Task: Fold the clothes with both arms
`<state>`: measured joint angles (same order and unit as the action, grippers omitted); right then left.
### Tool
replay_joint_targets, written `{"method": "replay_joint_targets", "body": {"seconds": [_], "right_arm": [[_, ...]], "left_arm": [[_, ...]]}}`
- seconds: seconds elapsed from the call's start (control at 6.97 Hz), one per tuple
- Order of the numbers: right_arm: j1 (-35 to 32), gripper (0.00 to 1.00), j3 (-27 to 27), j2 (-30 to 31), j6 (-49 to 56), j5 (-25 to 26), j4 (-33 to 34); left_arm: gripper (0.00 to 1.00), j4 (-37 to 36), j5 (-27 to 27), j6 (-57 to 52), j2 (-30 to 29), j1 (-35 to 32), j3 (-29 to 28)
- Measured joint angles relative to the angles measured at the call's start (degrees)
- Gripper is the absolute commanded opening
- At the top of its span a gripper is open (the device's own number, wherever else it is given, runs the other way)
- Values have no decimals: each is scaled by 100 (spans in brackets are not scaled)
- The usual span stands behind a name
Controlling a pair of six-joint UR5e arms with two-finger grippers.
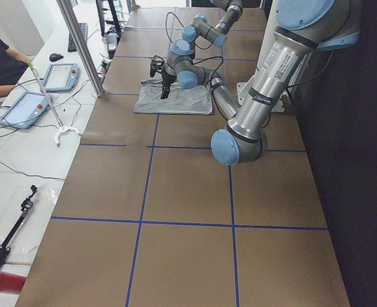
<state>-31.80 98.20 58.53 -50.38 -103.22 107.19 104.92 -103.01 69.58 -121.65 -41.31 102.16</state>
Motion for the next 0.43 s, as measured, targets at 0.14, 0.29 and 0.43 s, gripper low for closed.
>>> {"method": "replay_joint_targets", "body": {"seconds": [0.14, 0.29, 0.43], "right_arm": [[-27, 100, 112, -44, 55, 9, 61], [10, 100, 15, -309, 50, 28, 77], [116, 100, -205, -642, 20, 52, 81]], "left_arm": [[100, -4, -5, 2, -10, 0, 14], [100, -5, -7, 1, -11, 0, 16], [100, -6, -8, -3, -10, 0, 14]]}}
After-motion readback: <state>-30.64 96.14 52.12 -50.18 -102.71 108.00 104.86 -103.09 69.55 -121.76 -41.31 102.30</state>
